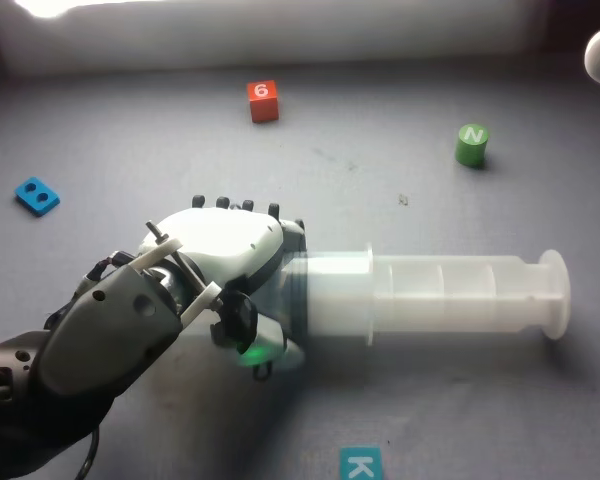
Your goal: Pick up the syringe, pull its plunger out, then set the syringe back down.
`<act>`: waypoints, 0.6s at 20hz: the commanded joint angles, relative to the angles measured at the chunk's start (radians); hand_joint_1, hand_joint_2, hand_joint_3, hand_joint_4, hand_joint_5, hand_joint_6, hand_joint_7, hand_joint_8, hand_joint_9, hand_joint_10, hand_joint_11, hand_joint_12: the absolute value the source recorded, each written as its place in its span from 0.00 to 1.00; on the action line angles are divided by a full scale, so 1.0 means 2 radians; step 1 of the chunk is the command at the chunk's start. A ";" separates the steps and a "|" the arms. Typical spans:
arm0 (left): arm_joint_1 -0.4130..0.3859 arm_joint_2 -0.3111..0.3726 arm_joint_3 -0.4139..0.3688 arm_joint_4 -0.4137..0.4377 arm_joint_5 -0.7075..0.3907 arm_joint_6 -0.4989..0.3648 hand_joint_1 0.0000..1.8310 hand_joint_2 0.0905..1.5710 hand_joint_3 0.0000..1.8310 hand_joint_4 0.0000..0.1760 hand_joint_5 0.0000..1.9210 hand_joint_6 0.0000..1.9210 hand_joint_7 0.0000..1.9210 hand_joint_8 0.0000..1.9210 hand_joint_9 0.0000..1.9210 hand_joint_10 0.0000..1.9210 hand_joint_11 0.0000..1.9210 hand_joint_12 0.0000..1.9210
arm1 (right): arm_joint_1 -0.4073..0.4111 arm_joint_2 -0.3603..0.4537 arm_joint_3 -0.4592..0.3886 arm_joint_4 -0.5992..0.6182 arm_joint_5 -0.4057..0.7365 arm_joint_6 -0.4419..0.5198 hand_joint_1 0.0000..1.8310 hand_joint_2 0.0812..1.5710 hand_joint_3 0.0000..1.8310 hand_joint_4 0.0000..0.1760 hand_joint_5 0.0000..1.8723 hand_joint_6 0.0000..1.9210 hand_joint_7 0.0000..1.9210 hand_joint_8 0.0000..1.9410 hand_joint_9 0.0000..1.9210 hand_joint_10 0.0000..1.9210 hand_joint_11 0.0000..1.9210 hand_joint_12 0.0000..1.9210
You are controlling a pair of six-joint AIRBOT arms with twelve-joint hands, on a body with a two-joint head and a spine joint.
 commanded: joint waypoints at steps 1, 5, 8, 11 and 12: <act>-0.003 -0.001 0.002 0.027 -0.033 -0.001 0.45 0.72 0.00 0.00 0.20 0.08 0.24 0.08 0.21 0.15 0.06 0.54 | 0.005 0.002 0.001 -0.003 0.056 0.004 0.11 0.48 0.00 0.00 0.00 0.00 0.03 0.00 0.03 0.00 0.00 0.14; -0.003 -0.001 0.003 0.027 -0.033 -0.001 0.13 0.57 0.00 0.00 0.06 0.00 0.08 0.00 0.10 0.00 0.07 0.18 | 0.004 0.002 0.001 -0.003 0.057 0.004 0.10 0.48 0.00 0.00 0.01 0.00 0.04 0.00 0.05 0.00 0.00 0.18; -0.003 -0.001 0.002 0.027 -0.033 -0.001 0.11 0.53 0.00 0.00 0.02 0.00 0.04 0.00 0.05 0.00 0.03 0.14 | 0.004 0.002 0.001 -0.003 0.058 0.004 0.10 0.49 0.00 0.00 0.00 0.00 0.02 0.00 0.03 0.00 0.00 0.13; -0.008 0.001 0.001 0.028 -0.033 0.001 0.11 0.53 0.00 0.00 0.02 0.00 0.03 0.00 0.05 0.00 0.02 0.14 | 0.004 0.002 0.001 -0.003 0.058 0.004 0.10 0.50 0.00 0.00 0.00 0.00 0.01 0.00 0.02 0.00 0.00 0.08; -0.012 0.003 -0.001 0.028 -0.032 0.005 0.10 0.54 0.00 0.00 0.01 0.00 0.03 0.00 0.04 0.00 0.02 0.14 | 0.003 0.002 0.001 -0.003 0.058 0.004 0.10 0.49 0.00 0.00 0.00 0.00 0.02 0.00 0.03 0.00 0.00 0.11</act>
